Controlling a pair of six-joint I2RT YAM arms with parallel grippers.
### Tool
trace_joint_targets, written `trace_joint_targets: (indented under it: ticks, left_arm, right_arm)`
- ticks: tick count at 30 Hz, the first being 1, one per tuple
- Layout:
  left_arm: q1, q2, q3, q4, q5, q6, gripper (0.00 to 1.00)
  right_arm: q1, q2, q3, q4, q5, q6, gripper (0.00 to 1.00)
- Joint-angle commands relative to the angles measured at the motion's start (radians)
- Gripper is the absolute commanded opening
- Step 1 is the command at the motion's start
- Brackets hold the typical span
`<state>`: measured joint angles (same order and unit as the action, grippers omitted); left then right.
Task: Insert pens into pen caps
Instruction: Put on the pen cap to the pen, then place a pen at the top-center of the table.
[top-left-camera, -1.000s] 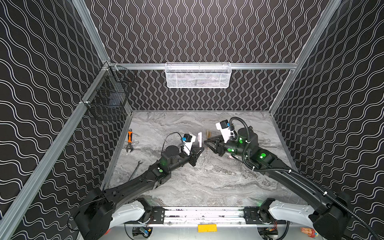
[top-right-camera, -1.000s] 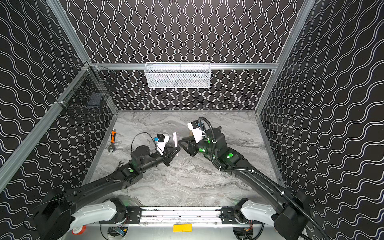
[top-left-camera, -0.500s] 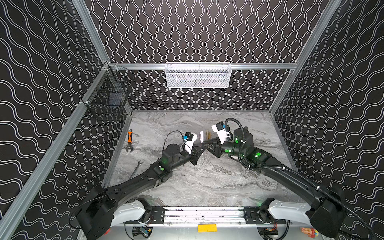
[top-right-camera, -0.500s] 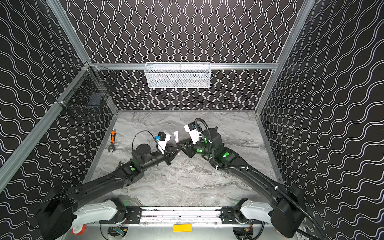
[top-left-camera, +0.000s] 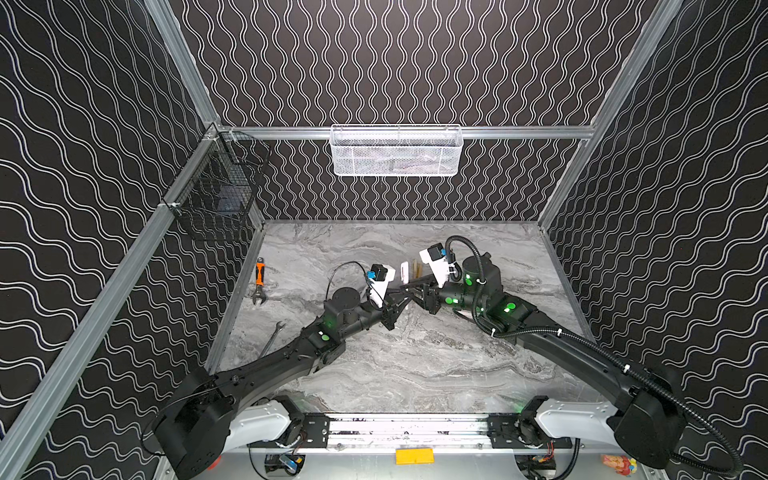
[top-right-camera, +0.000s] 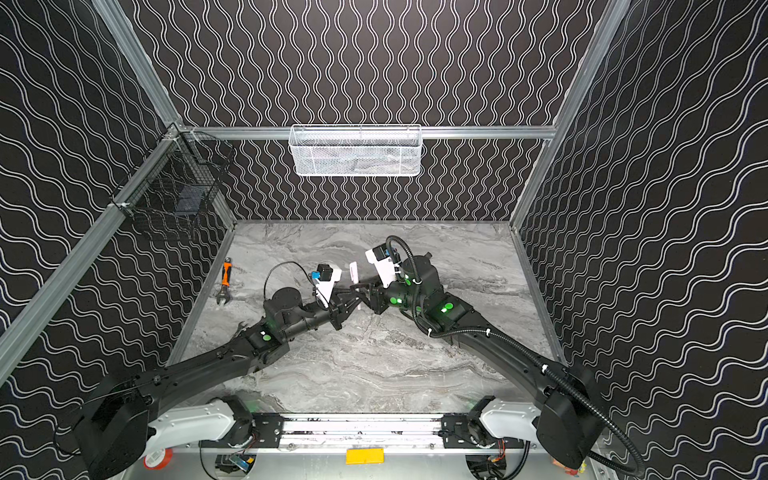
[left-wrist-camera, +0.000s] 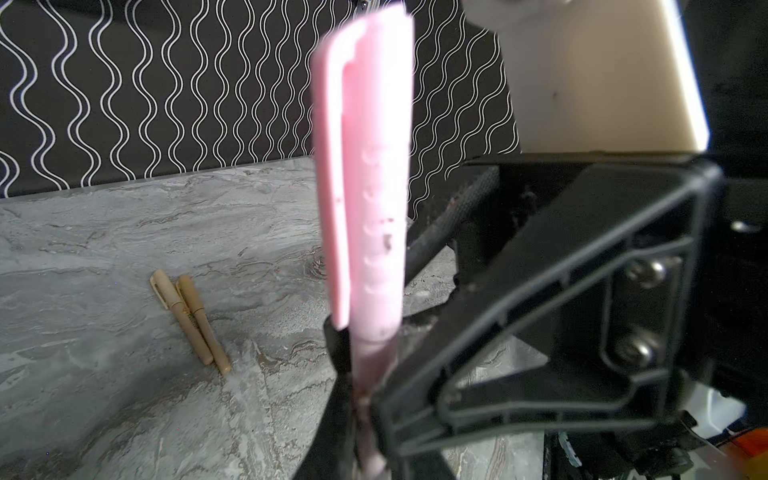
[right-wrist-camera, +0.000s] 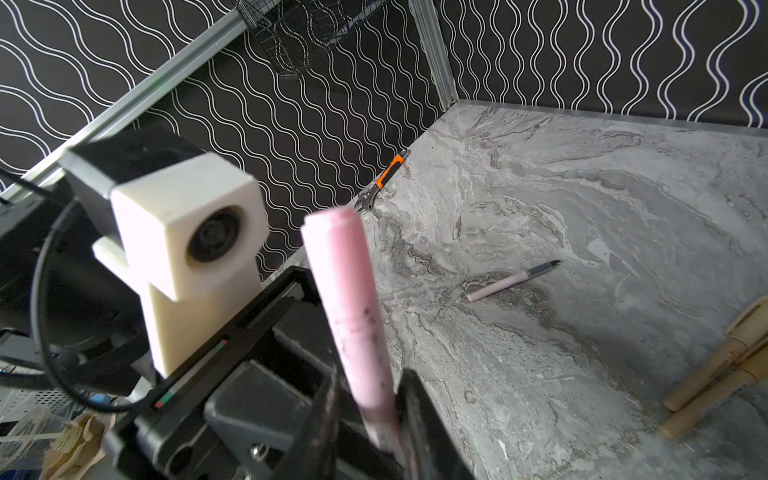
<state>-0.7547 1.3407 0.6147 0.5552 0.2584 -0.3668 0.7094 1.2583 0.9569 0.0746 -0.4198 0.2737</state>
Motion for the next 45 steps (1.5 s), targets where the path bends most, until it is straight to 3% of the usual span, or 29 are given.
trace_joint_targets:
  ticks: [1, 8, 11, 13, 17, 20, 23, 26, 30, 37, 41, 45]
  left_arm:
    - [0.0, 0.013, 0.004, 0.054, 0.016, -0.013, 0.0]
    - [0.0, 0.028, 0.005, 0.065, 0.022, -0.017, 0.03]
    - [0.0, 0.023, -0.004, 0.066, 0.0, -0.022, 0.33]
    - [0.0, 0.01, -0.012, 0.06, -0.015, -0.02, 0.43]
    - [0.0, -0.035, -0.043, 0.057, -0.08, -0.028, 0.71]
    - [-0.001, -0.069, -0.068, 0.058, -0.13, -0.044, 0.83]
    - [0.0, -0.101, -0.069, -0.003, -0.235, -0.072, 0.86]
    - [0.002, -0.127, -0.056, -0.091, -0.375, -0.101, 0.88]
    - [0.024, -0.129, -0.019, -0.202, -0.514, -0.166, 0.98]
    - [0.113, -0.066, 0.074, -0.331, -0.474, -0.222, 0.99]
    - [0.139, -0.018, 0.131, -0.389, -0.419, -0.221, 0.98]
    - [0.155, 0.036, 0.21, -0.481, -0.469, -0.163, 0.97]
  right_arm:
    - [0.001, -0.005, 0.002, 0.036, -0.018, 0.012, 0.17]
    - [0.002, -0.007, -0.006, 0.052, -0.024, 0.019, 0.12]
    - [0.001, -0.009, -0.011, 0.065, 0.0, 0.03, 0.11]
    - [0.001, -0.01, -0.008, 0.069, 0.013, 0.034, 0.1]
    - [0.0, -0.01, 0.026, 0.048, 0.092, 0.032, 0.1]
    - [-0.01, -0.002, 0.08, 0.021, 0.168, 0.025, 0.1]
    - [-0.065, 0.029, 0.116, -0.016, 0.198, 0.028, 0.09]
    - [-0.163, 0.084, 0.119, -0.037, 0.149, 0.068, 0.09]
    - [-0.266, 0.188, 0.107, -0.059, 0.079, 0.113, 0.09]
    - [-0.421, 0.418, 0.133, -0.076, -0.043, 0.176, 0.1]
    - [-0.451, 0.58, 0.203, -0.117, -0.08, 0.172, 0.1]
    - [-0.454, 0.678, 0.245, -0.15, -0.082, 0.181, 0.1]
